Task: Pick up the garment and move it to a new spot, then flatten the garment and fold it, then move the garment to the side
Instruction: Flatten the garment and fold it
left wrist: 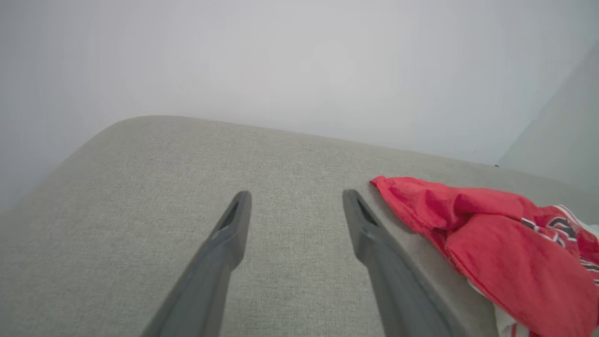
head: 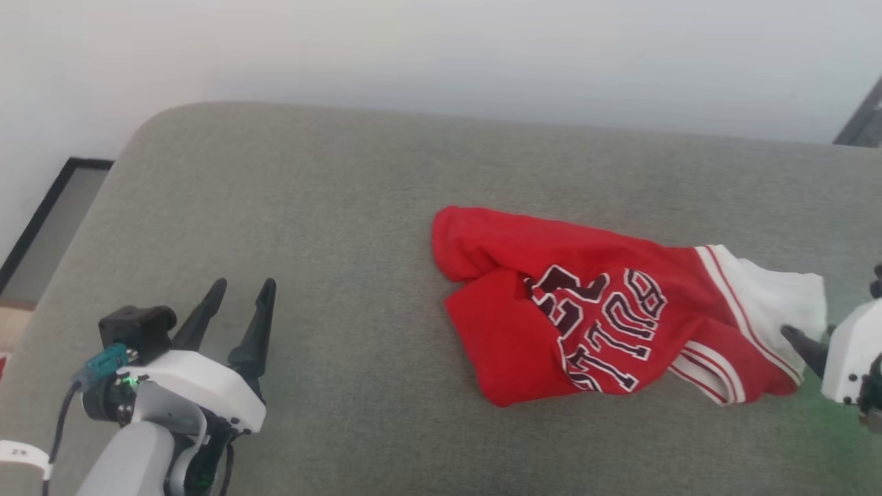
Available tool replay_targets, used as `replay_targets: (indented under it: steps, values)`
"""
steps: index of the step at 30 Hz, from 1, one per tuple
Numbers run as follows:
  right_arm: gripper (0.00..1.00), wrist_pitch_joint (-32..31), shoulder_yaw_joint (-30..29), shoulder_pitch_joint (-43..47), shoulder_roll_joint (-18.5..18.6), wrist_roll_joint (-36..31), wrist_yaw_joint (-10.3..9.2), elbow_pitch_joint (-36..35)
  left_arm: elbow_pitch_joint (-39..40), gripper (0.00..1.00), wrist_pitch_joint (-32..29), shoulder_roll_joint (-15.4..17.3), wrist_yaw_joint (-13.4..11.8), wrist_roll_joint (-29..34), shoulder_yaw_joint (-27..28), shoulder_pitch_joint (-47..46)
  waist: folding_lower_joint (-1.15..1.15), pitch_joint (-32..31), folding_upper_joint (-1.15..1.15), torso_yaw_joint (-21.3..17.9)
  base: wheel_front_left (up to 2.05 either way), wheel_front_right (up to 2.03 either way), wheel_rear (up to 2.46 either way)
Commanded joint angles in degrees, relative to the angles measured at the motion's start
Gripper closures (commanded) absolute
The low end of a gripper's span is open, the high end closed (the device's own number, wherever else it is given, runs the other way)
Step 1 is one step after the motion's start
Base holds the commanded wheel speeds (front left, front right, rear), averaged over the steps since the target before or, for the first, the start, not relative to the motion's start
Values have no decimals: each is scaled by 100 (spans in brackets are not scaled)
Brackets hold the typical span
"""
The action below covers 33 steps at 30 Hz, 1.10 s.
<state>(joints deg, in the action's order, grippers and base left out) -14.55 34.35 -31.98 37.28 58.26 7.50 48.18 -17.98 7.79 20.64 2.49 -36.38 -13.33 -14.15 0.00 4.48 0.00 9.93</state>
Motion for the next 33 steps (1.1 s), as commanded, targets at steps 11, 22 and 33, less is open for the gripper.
replay_targets:
  steps: [11, 22, 33]
  values:
    - [0, 1184, -327, 147, -43, -340, -2, -715, 383, 0, -1177, 269, 165, -453, -186, -265, 0, -382, 0, -757, 0, 0, 0]
    - [0, 2788, -1274, 672, -309, -1340, -2, -1535, 594, 0, -2420, 516, 91, -652, -432, -627, 0, -438, 0, -1608, 0, 0, 0]
    - [0, 2800, -2390, 1411, -1204, -2484, -2, -2528, 305, 0, -3958, 500, -72, -856, -917, -1087, 0, -228, 0, -2231, 0, 0, 0]
